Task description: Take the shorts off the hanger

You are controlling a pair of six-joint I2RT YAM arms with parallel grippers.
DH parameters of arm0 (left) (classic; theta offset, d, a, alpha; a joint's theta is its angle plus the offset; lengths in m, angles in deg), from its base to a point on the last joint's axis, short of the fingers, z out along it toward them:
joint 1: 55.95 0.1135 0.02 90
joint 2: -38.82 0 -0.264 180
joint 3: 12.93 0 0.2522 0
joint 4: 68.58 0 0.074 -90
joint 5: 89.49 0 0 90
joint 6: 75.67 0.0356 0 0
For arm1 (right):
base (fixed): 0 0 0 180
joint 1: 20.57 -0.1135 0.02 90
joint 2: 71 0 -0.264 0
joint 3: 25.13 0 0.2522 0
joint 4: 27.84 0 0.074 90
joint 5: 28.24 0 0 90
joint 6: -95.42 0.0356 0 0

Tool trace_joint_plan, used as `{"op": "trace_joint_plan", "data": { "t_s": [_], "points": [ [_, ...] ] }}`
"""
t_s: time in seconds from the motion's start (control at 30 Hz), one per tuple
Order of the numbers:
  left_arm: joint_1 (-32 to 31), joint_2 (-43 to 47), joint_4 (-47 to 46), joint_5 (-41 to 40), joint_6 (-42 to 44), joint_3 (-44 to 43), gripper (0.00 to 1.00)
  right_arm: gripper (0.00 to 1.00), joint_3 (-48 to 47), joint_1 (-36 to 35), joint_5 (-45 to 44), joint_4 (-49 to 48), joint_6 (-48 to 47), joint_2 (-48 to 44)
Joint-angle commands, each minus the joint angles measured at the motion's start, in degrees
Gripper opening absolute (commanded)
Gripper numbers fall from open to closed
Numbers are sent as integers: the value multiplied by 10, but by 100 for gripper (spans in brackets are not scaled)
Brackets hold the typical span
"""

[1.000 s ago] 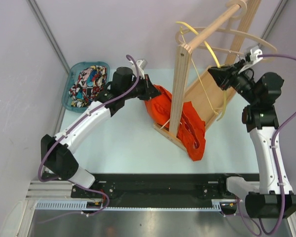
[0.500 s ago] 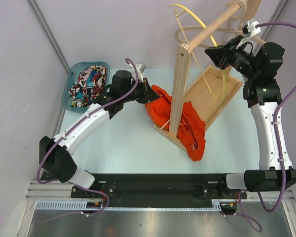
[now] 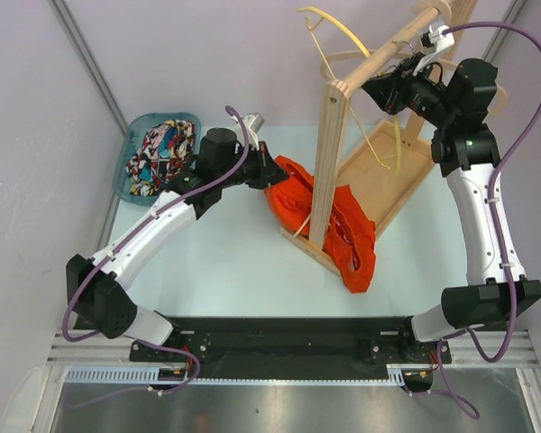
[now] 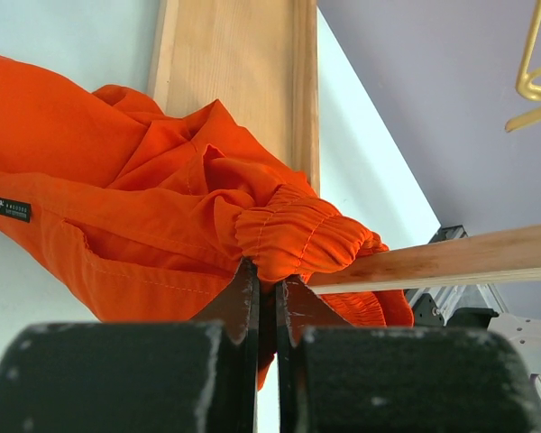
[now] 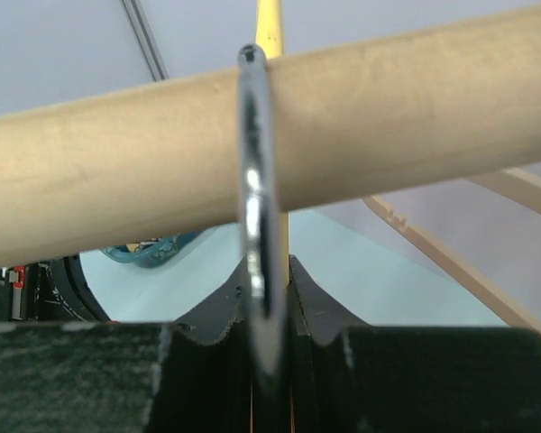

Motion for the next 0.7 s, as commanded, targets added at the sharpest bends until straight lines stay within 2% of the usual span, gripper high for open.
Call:
{"op": "trace_joint_plan", "data": {
  "t_s": [0.0,0.27,0.4,0.53,0.67],
  "points": [
    [5,34,-11,-8,12,0,0,0,-49,-14,-9,-2,-15,9],
    [10,48,-12,-7,7,12,0,0,-59,-27,-19,23,-38,27],
    [19,59,-13,2,-2,14,0,12,-28,-27,-27,10,-32,13],
    [32,71,-12,10,-7,12,0,39,-3,-28,-38,2,-30,-1],
    [45,93,-8,16,-12,10,0,54,21,-26,-53,-4,-24,-20]
  ]
}}
